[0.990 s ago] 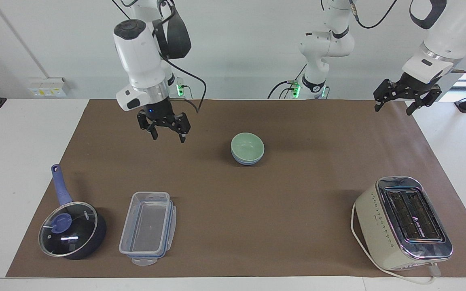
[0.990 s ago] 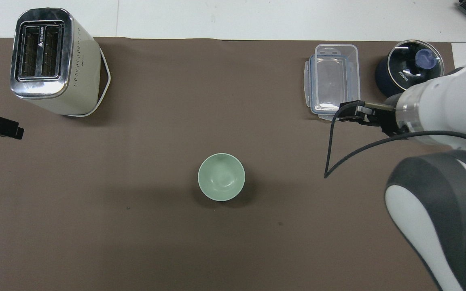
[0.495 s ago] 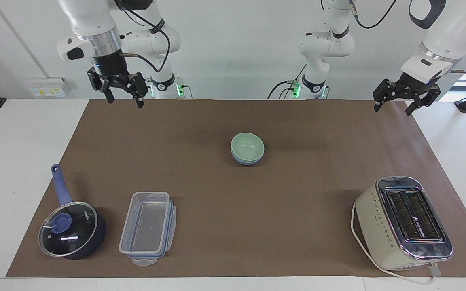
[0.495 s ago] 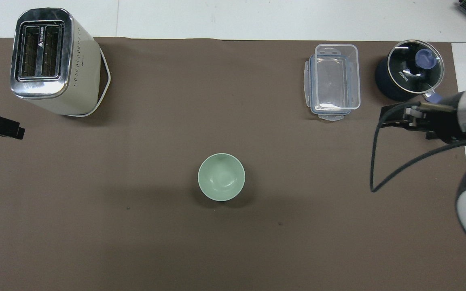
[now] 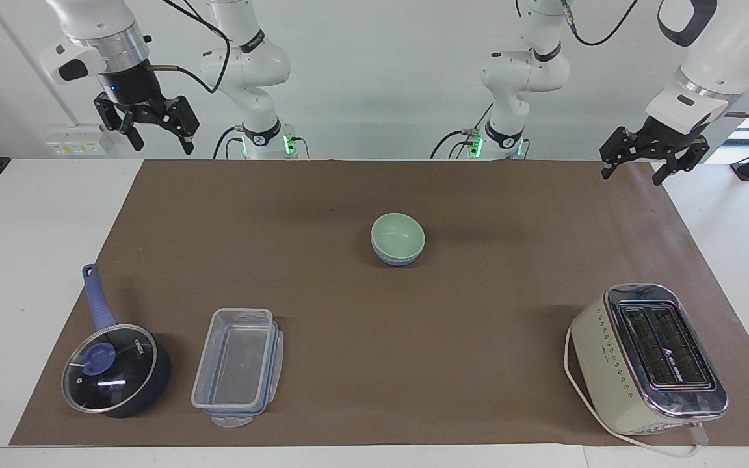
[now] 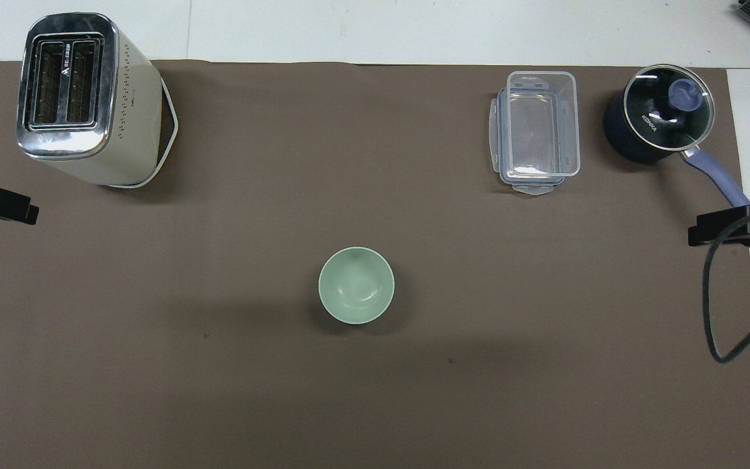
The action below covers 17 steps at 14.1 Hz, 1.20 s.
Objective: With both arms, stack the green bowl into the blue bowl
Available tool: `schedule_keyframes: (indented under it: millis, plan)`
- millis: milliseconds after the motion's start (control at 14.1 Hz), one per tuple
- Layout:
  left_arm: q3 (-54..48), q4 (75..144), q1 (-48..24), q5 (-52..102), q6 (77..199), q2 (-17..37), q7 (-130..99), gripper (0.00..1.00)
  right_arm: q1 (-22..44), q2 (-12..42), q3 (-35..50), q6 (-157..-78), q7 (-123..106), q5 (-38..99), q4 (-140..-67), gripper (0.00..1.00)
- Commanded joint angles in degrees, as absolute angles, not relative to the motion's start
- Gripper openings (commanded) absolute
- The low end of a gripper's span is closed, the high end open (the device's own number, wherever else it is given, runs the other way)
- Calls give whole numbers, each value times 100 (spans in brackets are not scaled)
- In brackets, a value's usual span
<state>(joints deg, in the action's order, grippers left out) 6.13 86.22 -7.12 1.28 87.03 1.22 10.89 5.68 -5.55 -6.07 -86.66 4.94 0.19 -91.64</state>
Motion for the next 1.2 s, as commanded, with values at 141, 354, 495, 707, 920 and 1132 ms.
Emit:
schedule_keyframes:
  millis: [141, 354, 495, 707, 920, 1132]
  plan:
    - [580, 8675, -677, 44, 8710, 35, 1072, 100, 422, -642, -633, -8684, 343, -44, -9229, 100]
    - [580, 8675, -677, 44, 8710, 35, 1072, 100, 492, -502, -615, -8614, 238, -158, -9028, 100]
    - [580, 8675, -677, 44, 8710, 35, 1081, 100, 440, -387, -589, -8674, 202, -168, -8833, 100]
    - [580, 8675, -677, 44, 8701, 35, 1081, 100, 518, -439, -563, -8631, 237, -88, -8921, 100]
    - [580, 8675, -668, 44, 8701, 35, 1072, 100, 519, -448, -545, -8631, 229, -79, -8921, 100]
    - [580, 8675, -668, 44, 8710, 35, 1081, 100, 466, -439, -580, -8631, 229, -88, -8921, 100]
